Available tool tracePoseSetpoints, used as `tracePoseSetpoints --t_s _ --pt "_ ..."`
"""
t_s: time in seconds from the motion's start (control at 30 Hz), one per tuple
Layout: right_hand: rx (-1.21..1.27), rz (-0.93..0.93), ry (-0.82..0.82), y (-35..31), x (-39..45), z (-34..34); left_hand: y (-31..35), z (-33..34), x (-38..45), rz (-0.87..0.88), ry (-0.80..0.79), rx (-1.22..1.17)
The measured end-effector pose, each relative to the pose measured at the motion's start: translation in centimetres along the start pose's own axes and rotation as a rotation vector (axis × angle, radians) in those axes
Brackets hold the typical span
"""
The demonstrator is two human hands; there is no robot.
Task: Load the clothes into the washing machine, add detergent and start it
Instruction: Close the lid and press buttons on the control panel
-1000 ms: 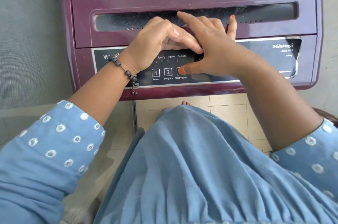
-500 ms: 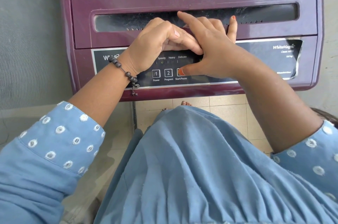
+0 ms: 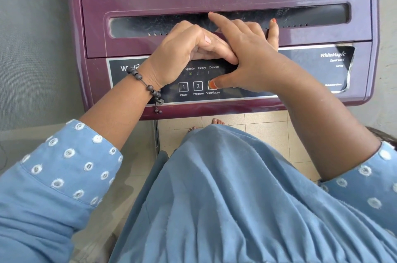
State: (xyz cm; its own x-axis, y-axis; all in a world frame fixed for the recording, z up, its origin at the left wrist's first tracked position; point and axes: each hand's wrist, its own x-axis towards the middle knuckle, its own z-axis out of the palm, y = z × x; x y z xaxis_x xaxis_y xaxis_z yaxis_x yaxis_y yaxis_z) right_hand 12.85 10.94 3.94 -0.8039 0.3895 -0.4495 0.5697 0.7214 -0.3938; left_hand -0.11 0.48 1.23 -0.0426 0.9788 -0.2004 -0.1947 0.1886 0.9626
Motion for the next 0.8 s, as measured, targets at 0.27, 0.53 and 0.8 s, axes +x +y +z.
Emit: tracePoseSetpoints --t_s 0.27,0.53,0.8 --pt "0.038 -0.026 -0.021 0.5 0.1 0.1 0.1 0.1 0.0 -0.004 0.013 0.016" --pt "0.086 -0.054 -0.031 0.9 -0.1 -0.1 0.2 0.2 -0.1 -0.008 0.020 0.032" --pt "0.094 -0.080 -0.040 1.1 -0.1 -0.1 0.3 0.2 -0.1 -0.013 0.026 0.034"
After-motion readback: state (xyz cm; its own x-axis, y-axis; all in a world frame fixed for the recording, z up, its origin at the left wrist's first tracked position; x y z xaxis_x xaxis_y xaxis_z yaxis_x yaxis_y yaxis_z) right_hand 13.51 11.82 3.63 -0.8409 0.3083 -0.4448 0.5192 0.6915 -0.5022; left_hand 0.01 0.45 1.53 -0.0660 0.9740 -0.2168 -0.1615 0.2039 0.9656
